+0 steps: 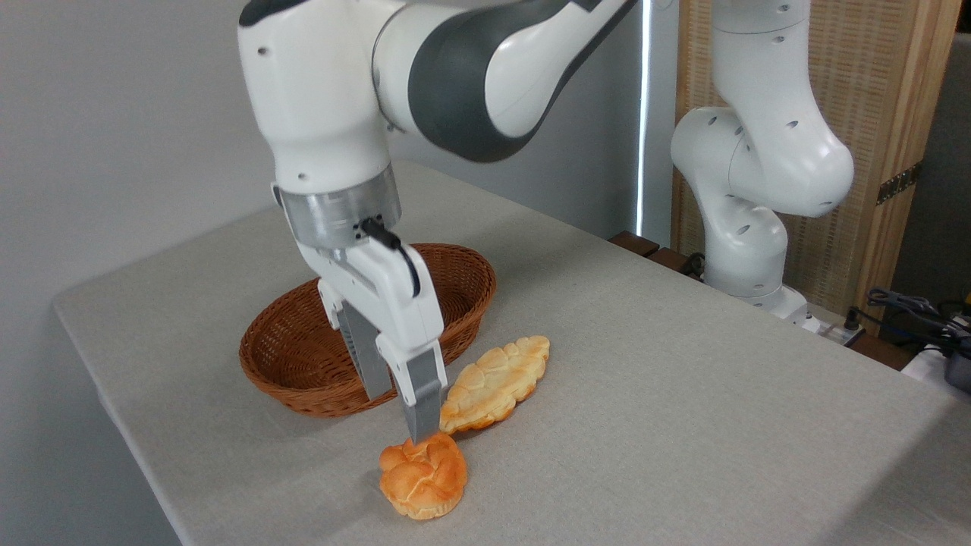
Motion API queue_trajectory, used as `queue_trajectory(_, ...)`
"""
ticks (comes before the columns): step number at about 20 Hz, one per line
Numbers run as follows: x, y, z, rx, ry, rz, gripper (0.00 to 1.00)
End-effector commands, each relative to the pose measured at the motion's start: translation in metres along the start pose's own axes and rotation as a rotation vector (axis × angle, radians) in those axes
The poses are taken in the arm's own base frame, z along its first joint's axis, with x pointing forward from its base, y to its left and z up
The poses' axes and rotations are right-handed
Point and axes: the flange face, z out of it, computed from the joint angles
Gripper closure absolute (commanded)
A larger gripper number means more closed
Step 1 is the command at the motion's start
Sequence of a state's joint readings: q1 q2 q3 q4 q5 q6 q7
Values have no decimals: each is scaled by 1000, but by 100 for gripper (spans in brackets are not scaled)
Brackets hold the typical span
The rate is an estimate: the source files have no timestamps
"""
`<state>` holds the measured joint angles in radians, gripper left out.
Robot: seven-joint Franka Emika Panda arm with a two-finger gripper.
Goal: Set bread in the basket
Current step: 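Move the gripper from above the basket down to the round bread roll, then close the gripper on the round orange bread roll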
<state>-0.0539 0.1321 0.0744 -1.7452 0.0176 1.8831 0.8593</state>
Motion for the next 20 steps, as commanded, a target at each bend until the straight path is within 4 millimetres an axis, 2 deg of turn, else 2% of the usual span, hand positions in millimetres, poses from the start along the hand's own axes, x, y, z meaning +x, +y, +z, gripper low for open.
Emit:
queue_trajectory(1,2,-7,15,14,-16,20,0)
queue_trajectory(11,-1,-19,54,-29,-59,21,0)
queue_trajectory(15,1,-21,77,-56,-86,23,0)
queue_trajectory(20,2,-20,82,-64,-91,25,0)
